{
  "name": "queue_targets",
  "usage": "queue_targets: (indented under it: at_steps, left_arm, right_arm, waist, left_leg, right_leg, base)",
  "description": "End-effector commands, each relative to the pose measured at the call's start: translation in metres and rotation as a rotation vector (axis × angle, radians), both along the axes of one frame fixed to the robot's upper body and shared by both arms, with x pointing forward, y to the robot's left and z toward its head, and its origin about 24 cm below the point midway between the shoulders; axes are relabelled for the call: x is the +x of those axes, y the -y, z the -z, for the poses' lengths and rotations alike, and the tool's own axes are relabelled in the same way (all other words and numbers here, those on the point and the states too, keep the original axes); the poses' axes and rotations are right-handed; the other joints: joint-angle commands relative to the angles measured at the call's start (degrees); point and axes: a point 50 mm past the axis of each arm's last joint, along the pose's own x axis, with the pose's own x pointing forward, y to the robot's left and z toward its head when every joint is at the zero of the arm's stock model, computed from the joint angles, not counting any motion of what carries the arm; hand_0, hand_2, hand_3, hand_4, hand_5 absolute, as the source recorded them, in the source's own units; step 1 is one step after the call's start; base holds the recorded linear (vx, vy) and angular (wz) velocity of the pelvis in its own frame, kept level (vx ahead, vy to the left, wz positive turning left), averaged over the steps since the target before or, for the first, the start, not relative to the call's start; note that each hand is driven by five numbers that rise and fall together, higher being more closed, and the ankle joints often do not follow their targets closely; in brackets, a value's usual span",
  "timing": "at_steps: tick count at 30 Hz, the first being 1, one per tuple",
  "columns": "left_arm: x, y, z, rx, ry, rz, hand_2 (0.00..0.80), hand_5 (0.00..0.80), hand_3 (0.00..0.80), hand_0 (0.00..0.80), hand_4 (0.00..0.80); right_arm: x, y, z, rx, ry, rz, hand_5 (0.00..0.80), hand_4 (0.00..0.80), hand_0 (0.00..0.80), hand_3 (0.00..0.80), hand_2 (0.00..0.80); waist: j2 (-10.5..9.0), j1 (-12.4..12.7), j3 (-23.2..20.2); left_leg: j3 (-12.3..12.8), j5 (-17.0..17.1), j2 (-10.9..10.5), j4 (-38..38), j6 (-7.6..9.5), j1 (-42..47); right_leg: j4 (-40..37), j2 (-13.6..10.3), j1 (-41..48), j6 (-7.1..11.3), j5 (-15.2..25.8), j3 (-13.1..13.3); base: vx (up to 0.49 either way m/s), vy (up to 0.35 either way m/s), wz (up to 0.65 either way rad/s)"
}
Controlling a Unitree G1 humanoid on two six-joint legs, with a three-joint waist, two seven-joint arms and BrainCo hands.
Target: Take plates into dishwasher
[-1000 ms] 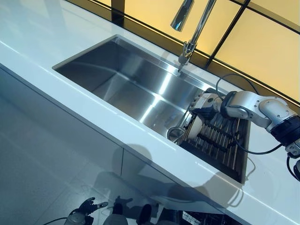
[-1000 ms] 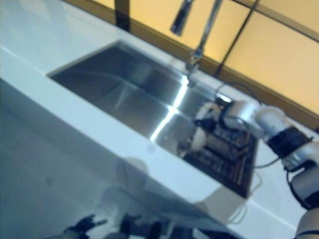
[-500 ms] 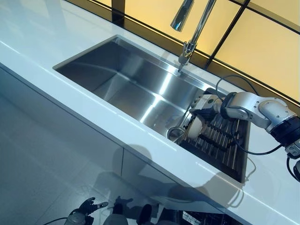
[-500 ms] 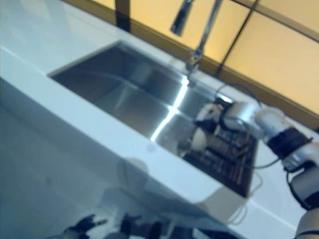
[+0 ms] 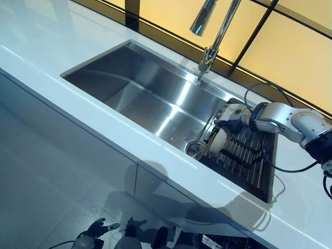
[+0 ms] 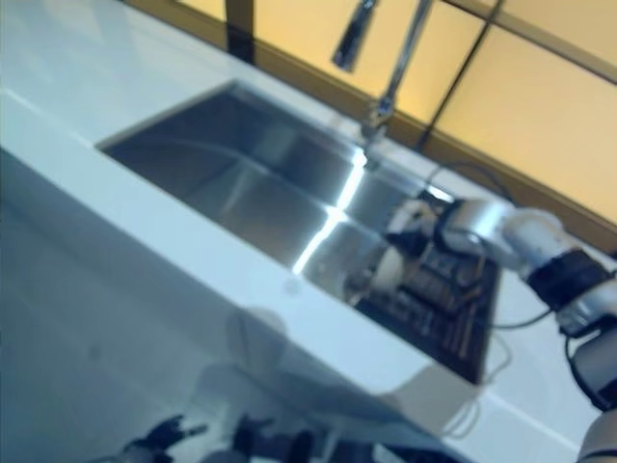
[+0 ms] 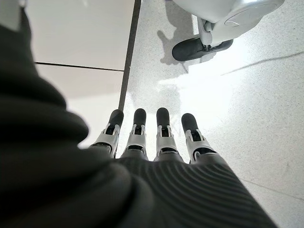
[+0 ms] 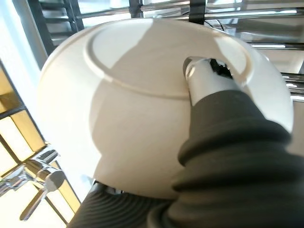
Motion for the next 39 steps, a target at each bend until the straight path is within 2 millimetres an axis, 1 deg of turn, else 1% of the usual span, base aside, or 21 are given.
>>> queue_targets:
  at_steps: [1,13,18,22,25,27,28,32,34,37,39]
  left_arm:
    - [0.001,0.000,0.000,0.002,0.016,-0.012,0.000,0.000,0.000,0.000,0.000]
    - [-0.005,0.002,0.003,-0.005,0.002,-0.026,0.000,0.000,0.000,0.000,0.000]
    - [-0.010,0.003,0.005,-0.009,-0.015,-0.028,0.000,0.000,0.000,0.000,0.000]
    - [-0.012,0.003,0.006,-0.011,-0.025,-0.033,0.000,0.000,0.000,0.000,0.000]
    - [-0.016,0.003,0.007,-0.011,-0.029,-0.035,0.000,0.000,0.000,0.000,0.000]
    - [-0.018,0.004,0.008,-0.013,-0.032,-0.036,0.000,0.000,0.000,0.000,0.000]
    - [-0.019,0.004,0.008,-0.015,-0.032,-0.039,0.000,0.000,0.000,0.000,0.000]
    - [-0.022,0.004,0.009,-0.023,-0.028,-0.046,0.000,0.000,0.000,0.000,0.000]
    - [-0.023,0.002,0.008,-0.027,-0.028,-0.052,0.000,0.000,0.000,0.000,0.000]
    - [-0.025,0.000,0.008,-0.031,-0.030,-0.053,0.000,0.000,0.000,0.000,0.000]
    - [-0.026,0.001,0.009,-0.035,-0.031,-0.050,0.000,0.000,0.000,0.000,0.000]
  right_arm:
    - [0.000,0.026,-0.023,-0.013,0.097,0.076,0.800,0.800,0.800,0.800,0.800]
    - [-0.005,0.045,-0.033,0.006,0.165,0.118,0.800,0.800,0.800,0.800,0.800]
    - [-0.007,0.055,-0.038,-0.019,0.201,0.137,0.800,0.800,0.800,0.800,0.800]
    - [-0.009,0.065,-0.047,-0.024,0.252,0.165,0.800,0.800,0.800,0.800,0.800]
    - [-0.011,0.071,-0.055,0.006,0.299,0.187,0.800,0.800,0.800,0.800,0.800]
    - [-0.012,0.077,-0.064,0.070,0.354,0.212,0.800,0.800,0.800,0.800,0.800]
    - [-0.013,0.080,-0.073,0.150,0.397,0.235,0.800,0.800,0.800,0.800,0.800]
    - [-0.022,0.095,-0.097,0.396,0.557,0.282,0.800,0.800,0.800,0.800,0.800]
    - [-0.033,0.108,-0.112,0.609,0.658,0.303,0.800,0.800,0.800,0.800,0.800]
    - [-0.048,0.120,-0.119,0.807,0.745,0.300,0.800,0.800,0.800,0.800,0.800]
    - [-0.054,0.123,-0.119,0.900,0.774,0.294,0.800,0.800,0.800,0.800,0.800]
  waist:
    - [-0.55,-0.9,-2.3]
    - [-0.38,-2.1,-3.7]
    - [-0.08,-2.7,-4.4]
    - [0.19,-3.5,-4.9]
    - [0.42,-4.0,-5.3]
    - [0.62,-4.3,-5.6]
    - [0.78,-4.7,-5.8]
    - [1.58,-5.7,-6.3]
    - [2.35,-6.5,-6.5]
    - [3.59,-7.5,-6.6]
    - [4.42,-8.0,-6.5]
  left_leg:
    - [2.8,-5.6,1.0,0.5,2.50,-0.6]
    - [4.0,-6.2,0.7,0.1,3.14,0.6]
    - [4.5,-6.7,0.4,0.1,3.60,1.1]
    - [5.0,-7.1,0.1,0.3,4.09,1.4]
    - [5.3,-7.4,-0.1,0.4,4.45,1.6]
    - [5.5,-7.6,-0.3,0.3,4.70,1.8]
    - [5.7,-7.7,-0.4,0.3,4.89,1.9]
    - [6.0,-7.9,-0.7,0.3,5.40,1.9]
    - [6.3,-8.2,-0.9,0.6,5.82,1.5]
    - [6.3,-8.5,-1.2,1.1,6.32,1.1]
    - [6.4,-8.6,-1.4,1.4,6.60,1.0]
  right_leg:
    - [0.1,0.1,3.2,3.91,-5.6,0.5]
    - [0.0,-0.1,3.7,4.62,-5.3,1.6]
    - [0.3,-0.4,3.8,4.93,-5.3,2.0]
    - [0.7,-0.7,3.6,5.46,-5.0,2.8]
    - [0.9,-0.9,3.5,5.88,-4.7,3.4]
    - [1.0,-1.0,3.3,6.22,-4.4,3.9]
    - [1.0,-1.2,3.2,6.50,-4.1,4.3]
    - [1.6,-1.5,2.4,7.26,-3.6,5.2]
    - [2.8,-1.8,1.4,7.72,-3.6,5.8]
    - [4.6,-2.1,0.1,8.22,-3.7,6.5]
    - [5.8,-2.4,-0.6,8.42,-3.9,6.8]
  base:
    - [0.008,0.040,0.00]
    - [0.005,0.047,-0.06]
    - [-0.007,0.076,-0.08]
    - [-0.034,0.105,-0.11]
    - [-0.029,0.106,-0.06]
    - [-0.022,0.117,-0.17]
    - [-0.027,0.137,-0.23]
    - [-0.029,0.140,-0.12]
    - [-0.047,0.175,-0.22]
    - [-0.054,0.165,-0.07]
    - [-0.060,0.175,-0.15]
